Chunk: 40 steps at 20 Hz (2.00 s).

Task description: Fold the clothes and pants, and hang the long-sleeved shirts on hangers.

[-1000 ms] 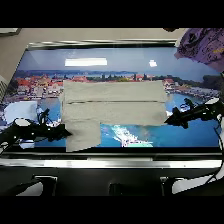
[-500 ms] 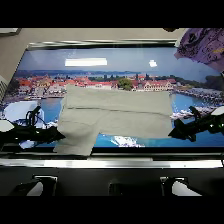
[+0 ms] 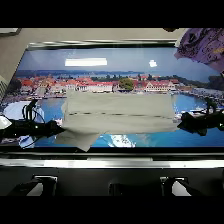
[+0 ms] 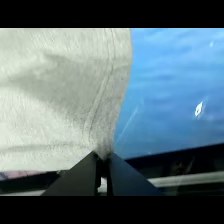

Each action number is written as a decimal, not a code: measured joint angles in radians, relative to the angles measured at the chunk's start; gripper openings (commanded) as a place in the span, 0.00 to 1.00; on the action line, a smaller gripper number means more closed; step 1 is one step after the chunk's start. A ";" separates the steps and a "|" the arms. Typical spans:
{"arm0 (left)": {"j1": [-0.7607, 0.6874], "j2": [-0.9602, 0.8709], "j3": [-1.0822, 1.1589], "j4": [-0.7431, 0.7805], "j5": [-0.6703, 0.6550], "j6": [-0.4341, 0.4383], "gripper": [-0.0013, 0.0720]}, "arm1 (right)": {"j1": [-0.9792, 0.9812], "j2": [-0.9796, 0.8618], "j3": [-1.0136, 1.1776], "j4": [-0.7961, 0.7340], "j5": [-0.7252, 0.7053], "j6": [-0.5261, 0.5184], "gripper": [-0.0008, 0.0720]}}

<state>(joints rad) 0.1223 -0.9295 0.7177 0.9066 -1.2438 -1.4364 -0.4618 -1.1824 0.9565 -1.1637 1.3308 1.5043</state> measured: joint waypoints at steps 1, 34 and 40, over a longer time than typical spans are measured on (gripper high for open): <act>-0.008 -0.034 0.025 -0.001 0.017 0.001 0.04 | 0.000 -0.021 0.025 0.005 -0.004 0.005 0.05; -0.065 -0.961 0.994 -0.043 0.128 -0.090 0.04 | 0.235 -0.527 0.553 -0.132 -0.353 0.183 0.06; -0.065 -1.049 1.028 -0.084 0.181 -0.101 0.09 | 0.235 -0.602 0.553 -0.051 -0.416 0.183 0.15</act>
<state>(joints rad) 0.0570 -1.9789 1.7454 0.8227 -1.0626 -1.5372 -0.2272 -1.7844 1.5097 -1.2152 0.9150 1.6875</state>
